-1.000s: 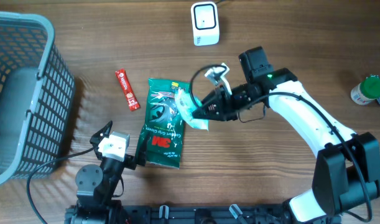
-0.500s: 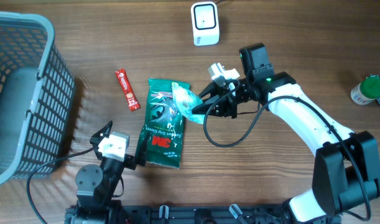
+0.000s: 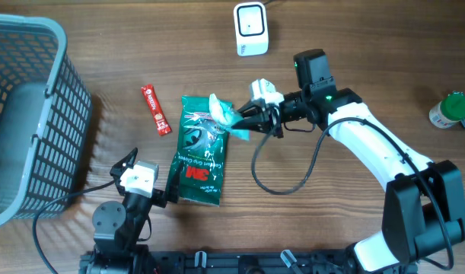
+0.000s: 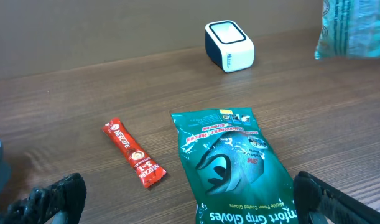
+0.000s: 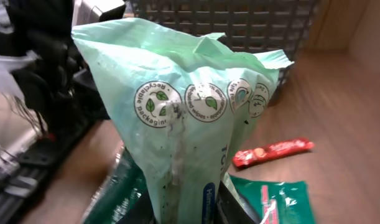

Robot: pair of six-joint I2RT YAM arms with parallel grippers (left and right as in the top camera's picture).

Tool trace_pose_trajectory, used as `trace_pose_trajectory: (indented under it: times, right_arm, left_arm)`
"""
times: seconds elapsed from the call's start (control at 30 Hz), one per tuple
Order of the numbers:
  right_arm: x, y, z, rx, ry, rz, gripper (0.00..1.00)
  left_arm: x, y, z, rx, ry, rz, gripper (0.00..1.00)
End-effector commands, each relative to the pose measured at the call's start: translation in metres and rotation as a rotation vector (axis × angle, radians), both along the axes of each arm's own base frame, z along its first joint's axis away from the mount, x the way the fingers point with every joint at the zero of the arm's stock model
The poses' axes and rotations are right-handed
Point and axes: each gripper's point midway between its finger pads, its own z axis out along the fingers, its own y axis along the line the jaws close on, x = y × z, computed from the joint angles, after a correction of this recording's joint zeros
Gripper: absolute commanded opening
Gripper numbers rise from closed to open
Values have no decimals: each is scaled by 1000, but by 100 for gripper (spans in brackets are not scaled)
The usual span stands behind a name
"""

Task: Scan the item barcode
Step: 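Lift the wipes pack and hold it at the scanner, then carry the wipes pack to the far right and release it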

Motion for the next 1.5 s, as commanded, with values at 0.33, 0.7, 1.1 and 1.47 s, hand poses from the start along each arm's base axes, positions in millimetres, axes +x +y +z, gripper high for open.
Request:
trace_pose_trajectory:
  times: [0.33,0.7,1.1,1.47]
  right_arm:
    - [-38,-13,36,225,232,178,4]
    - [-26,-9,42,115,576,136,4]
    - [123,-76,-55,-399,597,-1088,4]
    - [242,-81,-63,-628,319,-1185,4]
  left_arm:
    - [-1,-3,-1,11,-3,-21,100]
    - [-1,-3,-1,11,-3,-21,100]
    - [-1,-3,-1,11,-2,-21,100]
    - [-1,-3,-1,11,-2,-21,100]
